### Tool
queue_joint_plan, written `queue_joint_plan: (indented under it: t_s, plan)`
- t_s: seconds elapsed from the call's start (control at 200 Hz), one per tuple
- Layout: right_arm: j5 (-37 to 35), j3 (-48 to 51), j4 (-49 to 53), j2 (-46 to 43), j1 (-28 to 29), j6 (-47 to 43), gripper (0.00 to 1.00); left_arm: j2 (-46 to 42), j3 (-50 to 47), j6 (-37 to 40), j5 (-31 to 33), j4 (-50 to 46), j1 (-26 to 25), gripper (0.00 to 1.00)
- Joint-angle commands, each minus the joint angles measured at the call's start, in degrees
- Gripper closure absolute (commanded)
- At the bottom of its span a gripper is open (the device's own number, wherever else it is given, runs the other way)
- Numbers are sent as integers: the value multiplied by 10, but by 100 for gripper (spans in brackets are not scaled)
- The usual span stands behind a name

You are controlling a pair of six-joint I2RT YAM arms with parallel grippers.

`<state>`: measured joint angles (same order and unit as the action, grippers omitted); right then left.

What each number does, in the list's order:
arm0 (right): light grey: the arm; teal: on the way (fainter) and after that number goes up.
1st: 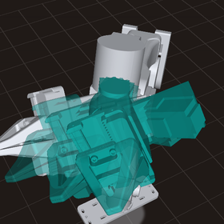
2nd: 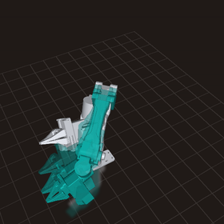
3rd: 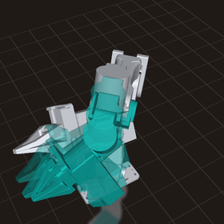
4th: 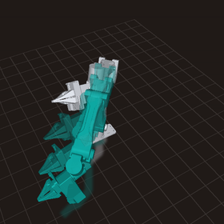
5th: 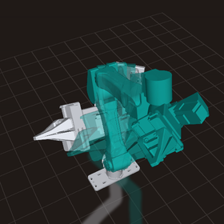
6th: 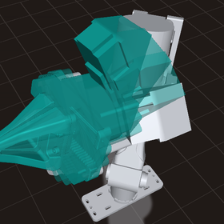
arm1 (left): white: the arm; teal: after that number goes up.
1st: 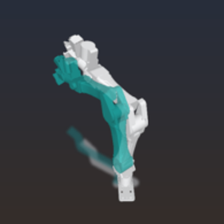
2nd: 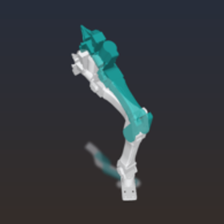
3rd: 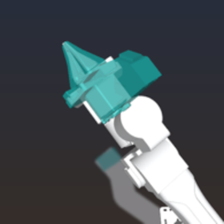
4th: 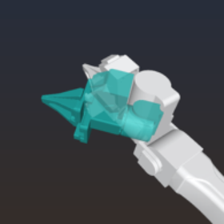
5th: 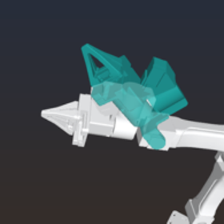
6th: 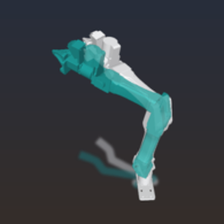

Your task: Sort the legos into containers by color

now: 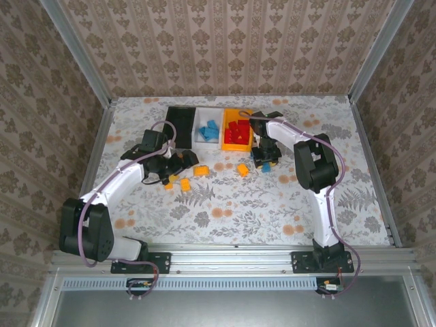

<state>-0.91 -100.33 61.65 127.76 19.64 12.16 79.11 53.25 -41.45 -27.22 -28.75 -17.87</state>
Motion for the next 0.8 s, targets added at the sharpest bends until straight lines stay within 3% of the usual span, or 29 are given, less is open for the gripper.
queue_joint_plan:
  t_s: [0.0, 0.19, 0.35, 0.605, 0.795]
  plan:
    - [-11, 18, 11, -32, 0, 5, 60, 3, -3, -13, -5, 14, 4, 0]
    - [-3, 36, 19, -81, -13, 10, 62, 35, 9, -20, -16, 37, 1, 0]
    - [43, 26, 27, -128, -38, 25, 62, 59, 29, -21, -19, 44, -10, 0]
    - [185, -95, 33, -128, -56, 75, 62, 55, 29, -14, -18, 36, -11, 0]
    - [316, -188, -24, -81, -55, 175, 62, 41, 20, -11, -18, 30, -3, 0]
